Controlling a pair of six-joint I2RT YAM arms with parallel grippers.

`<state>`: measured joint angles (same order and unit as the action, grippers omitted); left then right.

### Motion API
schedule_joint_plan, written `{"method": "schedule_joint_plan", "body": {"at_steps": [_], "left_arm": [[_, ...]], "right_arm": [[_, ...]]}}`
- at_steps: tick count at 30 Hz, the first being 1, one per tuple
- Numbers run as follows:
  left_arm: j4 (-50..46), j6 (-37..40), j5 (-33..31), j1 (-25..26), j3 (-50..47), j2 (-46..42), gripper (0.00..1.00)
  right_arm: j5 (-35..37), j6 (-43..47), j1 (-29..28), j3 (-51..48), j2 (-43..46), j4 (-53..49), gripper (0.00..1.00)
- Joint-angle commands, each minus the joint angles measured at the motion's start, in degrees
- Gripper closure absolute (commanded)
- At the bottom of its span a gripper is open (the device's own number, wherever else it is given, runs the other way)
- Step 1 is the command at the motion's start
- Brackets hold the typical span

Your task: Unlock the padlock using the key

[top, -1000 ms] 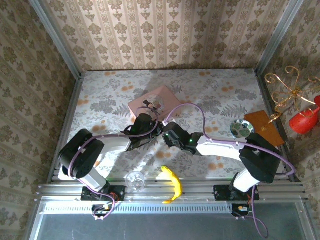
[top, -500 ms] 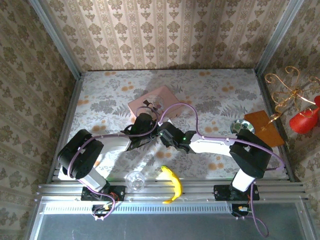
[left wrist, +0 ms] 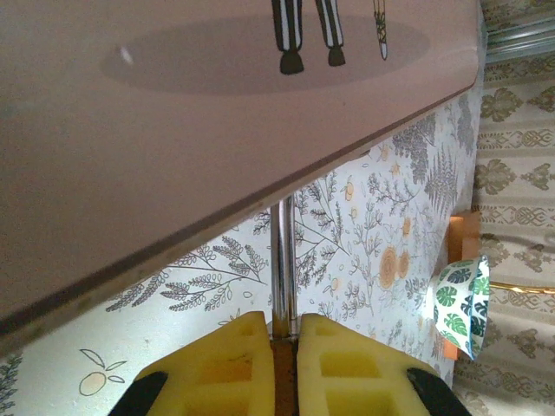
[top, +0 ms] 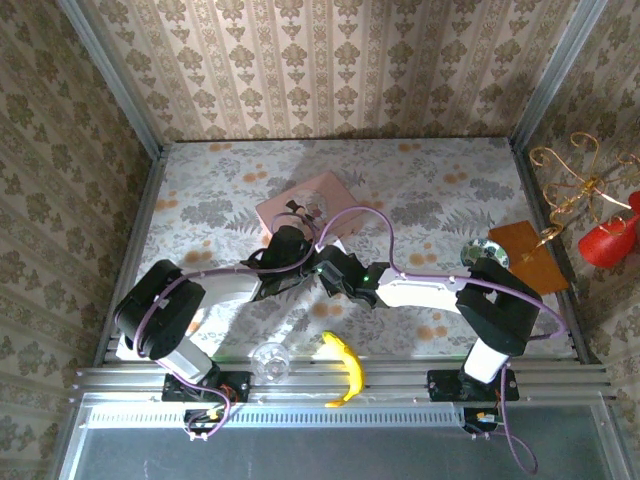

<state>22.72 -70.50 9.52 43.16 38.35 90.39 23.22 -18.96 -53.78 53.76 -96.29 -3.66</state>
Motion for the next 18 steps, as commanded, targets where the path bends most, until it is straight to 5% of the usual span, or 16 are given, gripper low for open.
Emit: {"method": "schedule_joint_plan", "body": {"at_steps": [1,10,18], "left_arm": [[-1.3,1.2,-0.6,0.3,1.0,-2.2,1.00],[0.4,1.2,-0.1,0.3,0.2,-2.0,1.00],[1.5,0.9,0.0,0.3,-0.4,-2.1,1.00]], "right_arm": [[-4.5,-3.5,1.7,-0.6,-0.1,3.8,1.00],[-31.8,-17.8,13.2,-9.3,3.5,18.6,1.00],[-44.0,-31.2,19.3,-14.0,1.2,31.3,1.00]]}}
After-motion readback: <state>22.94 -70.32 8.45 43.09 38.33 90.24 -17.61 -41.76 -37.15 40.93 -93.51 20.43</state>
